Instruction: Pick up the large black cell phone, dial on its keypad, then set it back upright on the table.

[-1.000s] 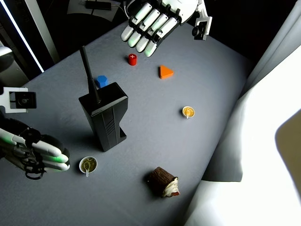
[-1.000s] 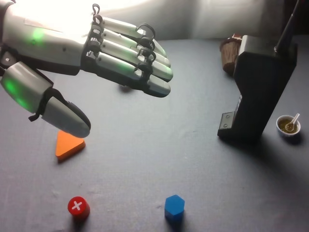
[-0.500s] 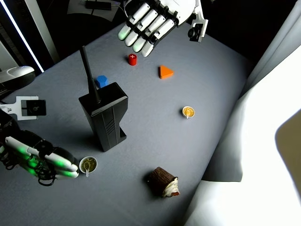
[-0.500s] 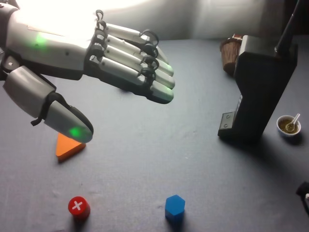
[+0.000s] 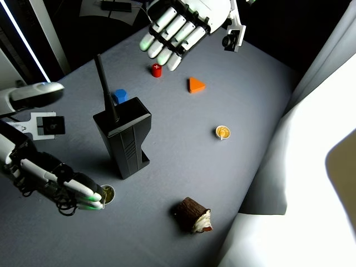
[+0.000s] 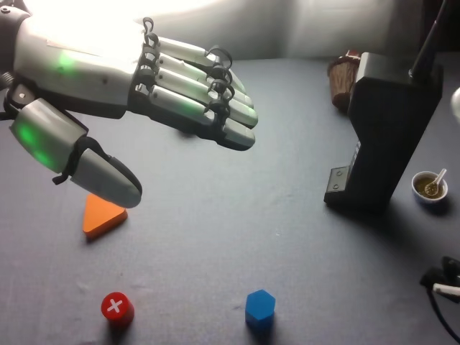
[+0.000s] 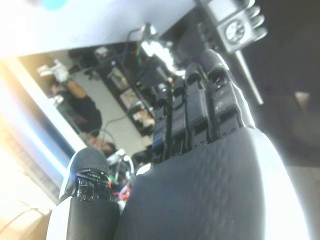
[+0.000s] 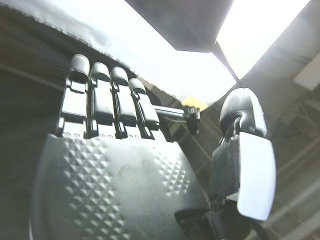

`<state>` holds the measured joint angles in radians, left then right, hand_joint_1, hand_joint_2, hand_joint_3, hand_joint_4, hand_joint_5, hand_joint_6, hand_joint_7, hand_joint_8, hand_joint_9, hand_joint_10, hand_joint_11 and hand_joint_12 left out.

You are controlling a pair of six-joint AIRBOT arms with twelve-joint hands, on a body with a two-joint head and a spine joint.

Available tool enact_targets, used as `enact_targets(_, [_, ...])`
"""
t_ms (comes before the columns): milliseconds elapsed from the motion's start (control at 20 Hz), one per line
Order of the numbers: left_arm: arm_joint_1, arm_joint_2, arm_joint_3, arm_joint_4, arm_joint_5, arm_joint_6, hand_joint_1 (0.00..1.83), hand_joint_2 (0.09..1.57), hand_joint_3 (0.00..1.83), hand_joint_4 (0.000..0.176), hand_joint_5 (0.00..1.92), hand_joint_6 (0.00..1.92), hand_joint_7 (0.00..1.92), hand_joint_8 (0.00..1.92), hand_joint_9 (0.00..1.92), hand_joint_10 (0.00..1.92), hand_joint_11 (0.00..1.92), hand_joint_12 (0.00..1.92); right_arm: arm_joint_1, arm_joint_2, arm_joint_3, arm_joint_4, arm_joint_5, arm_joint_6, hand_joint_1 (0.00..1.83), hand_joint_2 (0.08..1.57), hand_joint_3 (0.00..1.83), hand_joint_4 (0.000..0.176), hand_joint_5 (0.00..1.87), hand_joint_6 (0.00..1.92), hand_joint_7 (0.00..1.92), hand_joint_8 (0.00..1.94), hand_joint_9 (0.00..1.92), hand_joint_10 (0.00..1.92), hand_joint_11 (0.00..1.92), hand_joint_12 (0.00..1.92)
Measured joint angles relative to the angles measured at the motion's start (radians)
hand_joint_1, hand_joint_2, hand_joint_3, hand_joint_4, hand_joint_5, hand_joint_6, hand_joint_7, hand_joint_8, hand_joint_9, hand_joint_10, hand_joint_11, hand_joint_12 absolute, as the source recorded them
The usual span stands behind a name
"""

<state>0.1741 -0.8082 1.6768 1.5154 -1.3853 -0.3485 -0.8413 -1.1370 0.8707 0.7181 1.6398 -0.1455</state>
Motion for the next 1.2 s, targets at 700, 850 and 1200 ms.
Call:
enact_targets(700, [0.0,0.0,0.063,-0.024,0.043,0.019,0.01,1.25,0.0,0.0,0.22,0.0,0.21,0.01,0.19,0.0,0.0,0.61,0.053,-0.081,0.055,-0.046,-0.053,0.007,0.68,1.09,0.01,0.0,0.0,0.0,0.0,0.0,0.0,0.0,0.0,0.0])
enact_targets(850, [0.0,-0.005,0.093,-0.023,0.035,0.015,0.01,1.25,0.0,0.0,0.19,0.0,0.18,0.0,0.18,0.0,0.0,0.58,0.054,-0.087,0.058,-0.057,-0.06,0.008,0.69,1.08,0.0,0.0,0.0,0.0,0.0,0.0,0.0,0.0,0.0,0.0])
enact_targets(1200, [0.0,-0.03,0.135,-0.024,0.006,0.014,0.02,1.25,0.0,0.0,0.19,0.0,0.18,0.0,0.16,0.0,0.0,0.47,0.064,-0.101,0.097,-0.058,-0.068,0.026,0.75,1.05,0.0,0.0,0.0,0.0,0.0,0.0,0.0,0.0,0.0,0.0])
